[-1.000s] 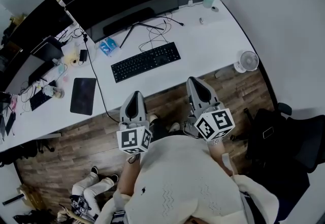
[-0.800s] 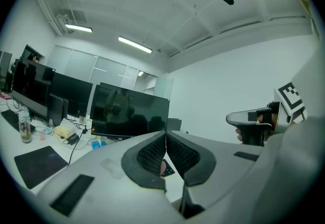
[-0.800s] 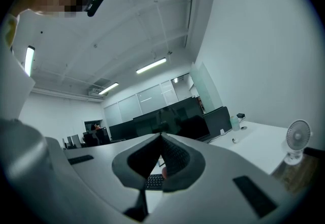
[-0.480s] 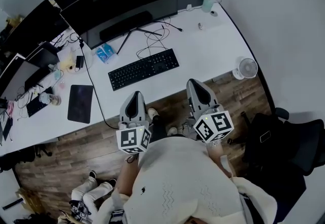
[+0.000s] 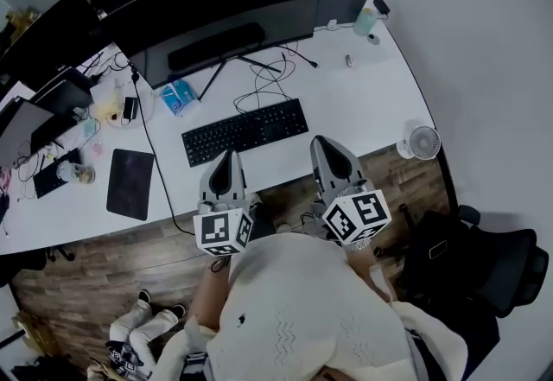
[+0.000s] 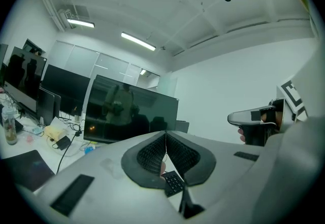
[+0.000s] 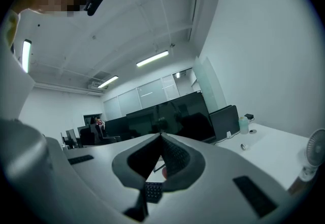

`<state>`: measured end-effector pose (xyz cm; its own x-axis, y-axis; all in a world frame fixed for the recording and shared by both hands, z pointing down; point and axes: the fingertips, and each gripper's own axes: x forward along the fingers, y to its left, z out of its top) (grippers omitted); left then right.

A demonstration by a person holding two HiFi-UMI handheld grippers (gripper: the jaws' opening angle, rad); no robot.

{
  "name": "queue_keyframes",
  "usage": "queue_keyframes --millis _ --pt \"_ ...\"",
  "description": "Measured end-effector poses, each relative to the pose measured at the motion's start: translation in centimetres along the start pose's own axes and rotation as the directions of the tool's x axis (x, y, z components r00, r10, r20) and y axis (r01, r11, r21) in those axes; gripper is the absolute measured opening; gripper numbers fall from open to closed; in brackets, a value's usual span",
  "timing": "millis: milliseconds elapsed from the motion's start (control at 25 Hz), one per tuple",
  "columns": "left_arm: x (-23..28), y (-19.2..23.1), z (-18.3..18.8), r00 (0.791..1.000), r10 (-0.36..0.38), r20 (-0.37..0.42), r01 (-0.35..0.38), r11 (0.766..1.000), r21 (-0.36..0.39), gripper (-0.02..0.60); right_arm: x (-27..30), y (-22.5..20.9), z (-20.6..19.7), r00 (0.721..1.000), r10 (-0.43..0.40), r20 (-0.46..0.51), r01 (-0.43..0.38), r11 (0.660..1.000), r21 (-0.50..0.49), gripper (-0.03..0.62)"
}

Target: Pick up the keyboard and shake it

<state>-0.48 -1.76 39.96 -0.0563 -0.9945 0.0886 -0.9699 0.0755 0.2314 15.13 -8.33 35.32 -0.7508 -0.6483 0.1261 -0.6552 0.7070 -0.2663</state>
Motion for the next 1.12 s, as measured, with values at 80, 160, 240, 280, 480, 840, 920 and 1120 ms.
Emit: queue_keyframes --millis 80,160,240,280,480,840,920,1120 --pt "1.1 1.0 0.2 1.0 0.006 -0.002 -0.006 1.0 -0.005 0.014 1.5 -0.1 0.3 1.0 0.0 -0.005 -0.001 1.0 -0.005 0.002" --pt "2.1 1.8 0.5 1.0 0.007 -0.004 -0.007 1.0 -0.007 0.014 2.9 -0.3 0.6 1.0 -0.004 -0.008 0.004 1.0 -0.008 0.002" --pt "3.0 2.6 0.9 1.0 0.002 0.0 -0.002 1.0 -0.005 0.014 4.2 -0.5 1.1 1.0 -0.013 -0.008 0.013 1.0 -0.01 0.002" --pt "3.4 3.1 1.2 1.0 0.001 0.003 -0.001 1.0 -0.003 0.014 4.9 -0.5 1.3 1.0 -0.017 -0.007 0.017 1.0 -0.012 0.0" --pt "5.0 5.9 2.0 1.0 0.007 0.015 -0.007 1.0 0.006 0.014 8.0 -0.1 1.9 1.0 -0.021 0.007 0.022 1.0 -0.023 0.002" --pt "5.0 11.5 1.8 0.995 0.095 0.013 -0.094 0.995 -0.018 0.014 12.4 1.4 1.2 0.999 0.024 -0.024 -0.025 0.999 -0.045 0.002" --pt "4.7 12.4 1.6 0.993 0.116 0.01 -0.116 0.993 -0.022 0.014 13.0 1.5 1.0 0.999 0.031 -0.034 -0.032 0.998 -0.047 0.002" --pt "3.8 14.4 0.4 0.986 0.164 -0.015 -0.164 0.986 -0.024 0.014 14.3 1.4 0.2 0.997 0.05 -0.064 -0.053 0.997 -0.059 0.002"
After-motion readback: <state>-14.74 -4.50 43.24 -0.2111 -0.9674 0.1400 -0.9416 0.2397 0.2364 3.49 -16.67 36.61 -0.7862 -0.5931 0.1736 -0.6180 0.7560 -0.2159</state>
